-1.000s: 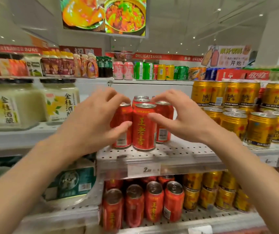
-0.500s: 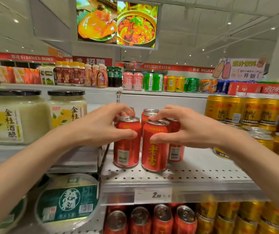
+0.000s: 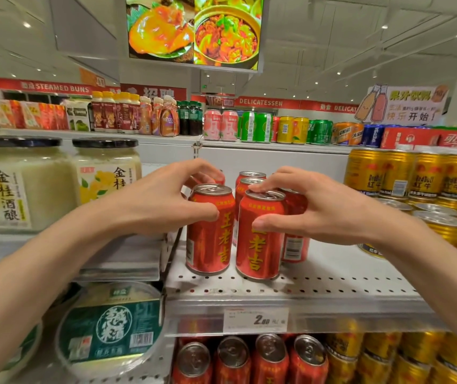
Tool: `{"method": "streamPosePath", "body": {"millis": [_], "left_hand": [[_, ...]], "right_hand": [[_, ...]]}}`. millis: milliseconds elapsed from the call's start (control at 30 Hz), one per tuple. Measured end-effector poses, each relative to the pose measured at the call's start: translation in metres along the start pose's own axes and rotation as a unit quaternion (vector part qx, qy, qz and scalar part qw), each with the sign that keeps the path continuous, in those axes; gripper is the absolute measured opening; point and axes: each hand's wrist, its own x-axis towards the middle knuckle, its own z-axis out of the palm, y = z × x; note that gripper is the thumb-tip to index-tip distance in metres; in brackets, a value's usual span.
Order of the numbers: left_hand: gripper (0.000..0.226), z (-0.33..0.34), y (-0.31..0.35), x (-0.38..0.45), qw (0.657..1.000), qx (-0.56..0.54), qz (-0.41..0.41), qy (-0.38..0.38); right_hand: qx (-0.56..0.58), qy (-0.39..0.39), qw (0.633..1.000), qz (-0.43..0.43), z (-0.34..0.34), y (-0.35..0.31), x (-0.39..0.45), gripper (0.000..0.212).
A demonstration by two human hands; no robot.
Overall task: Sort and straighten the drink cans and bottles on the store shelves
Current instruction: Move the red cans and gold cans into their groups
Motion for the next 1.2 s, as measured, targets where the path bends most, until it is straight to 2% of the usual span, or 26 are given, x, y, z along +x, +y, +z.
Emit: {"method": "streamPosePath", "body": {"millis": [167,333,433,500,567,700,833,1033,1200], "left_hand": [[0.048,0.0,0.0,0.001,1.0,0.003,0.006,-0.003],[0.055,-0.002,-0.003,-0.001,0.999,-0.042,0.014,-0.025],[0.056,-0.001,-0.002,0.0,0.998,-0.046,0.016,-0.034],[0.055,-0.001,-0.002,0.0,0.999,-0.032,0.022,-0.036],[0.053,-0.001,-0.003,-0.001,0.999,-0.009,0.031,-0.032],[0.061,-0.001,0.007,-0.005,0.997,0.046,0.05,-0.02],[0.065,0.008,0.029,0.0,0.991,0.105,0.081,-0.003],[0.06,0.026,0.039,0.013,0.99,0.119,0.074,-0.018],[0.056,0.029,0.034,0.013,0.99,0.121,0.069,-0.005]], "right_hand": [[0.004,0.012,1.0,-0.004,0.003,0.004,-0.002,0.076],[0.018,0.042,0.999,-0.005,0.008,0.003,0.0,0.06],[-0.007,0.058,0.998,-0.017,0.014,0.002,0.0,0.06],[-0.033,0.061,0.997,-0.034,0.014,0.003,-0.002,0.067],[-0.011,0.071,0.997,-0.035,0.008,0.005,-0.005,0.068],[0.013,0.13,0.991,0.014,-0.008,0.025,-0.011,0.062],[-0.006,0.077,0.995,0.071,0.0,0.044,-0.012,0.052],[0.095,0.061,0.99,0.078,-0.002,0.051,-0.014,0.042],[0.207,0.009,0.977,0.052,-0.014,0.053,-0.032,0.036]]}}
